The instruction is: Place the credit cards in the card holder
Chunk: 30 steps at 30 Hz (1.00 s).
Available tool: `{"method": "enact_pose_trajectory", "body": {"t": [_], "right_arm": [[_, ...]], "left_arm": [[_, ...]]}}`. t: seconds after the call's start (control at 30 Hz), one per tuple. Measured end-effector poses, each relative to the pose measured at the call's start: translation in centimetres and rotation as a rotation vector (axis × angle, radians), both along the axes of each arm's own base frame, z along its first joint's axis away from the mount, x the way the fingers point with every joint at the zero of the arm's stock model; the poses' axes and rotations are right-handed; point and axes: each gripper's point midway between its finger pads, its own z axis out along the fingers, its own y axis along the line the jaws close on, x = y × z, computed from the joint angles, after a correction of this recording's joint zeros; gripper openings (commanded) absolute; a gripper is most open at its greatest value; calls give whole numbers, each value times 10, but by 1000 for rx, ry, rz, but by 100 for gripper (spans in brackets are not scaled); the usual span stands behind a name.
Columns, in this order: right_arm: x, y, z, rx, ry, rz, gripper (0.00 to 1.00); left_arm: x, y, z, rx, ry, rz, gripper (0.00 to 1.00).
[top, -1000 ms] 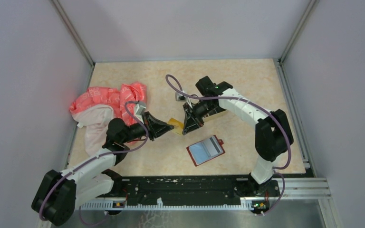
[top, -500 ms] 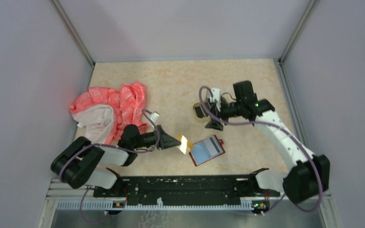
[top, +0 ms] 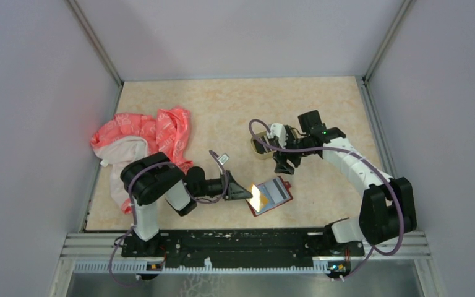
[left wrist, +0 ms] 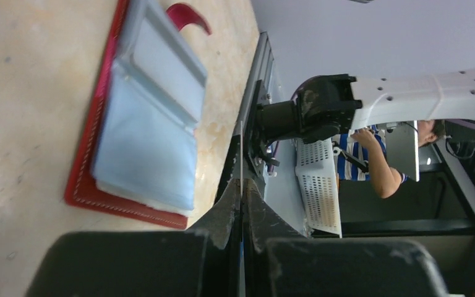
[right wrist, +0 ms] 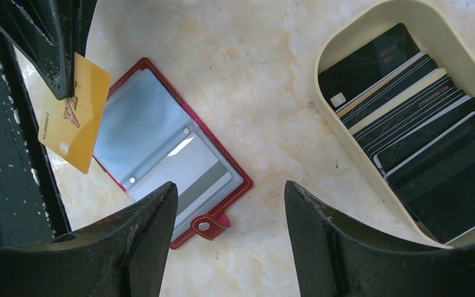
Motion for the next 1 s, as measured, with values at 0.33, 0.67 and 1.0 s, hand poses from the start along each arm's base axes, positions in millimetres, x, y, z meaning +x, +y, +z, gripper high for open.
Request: {"method": "enact_pose_trajectory", "body": {"t": [0.33, 0.67, 1.0], "right_arm": [[-15, -25, -31, -118, 49, -37, 63], [-14, -34, -55, -190, 105, -49, 62], [-15, -38, -70, -227, 150, -55, 61]], "left_arm": [[-6, -11, -34, 68, 124, 17, 0], [7, -19, -34, 57, 108, 57, 0], [18, -26, -31, 46, 88, 81, 0]]}}
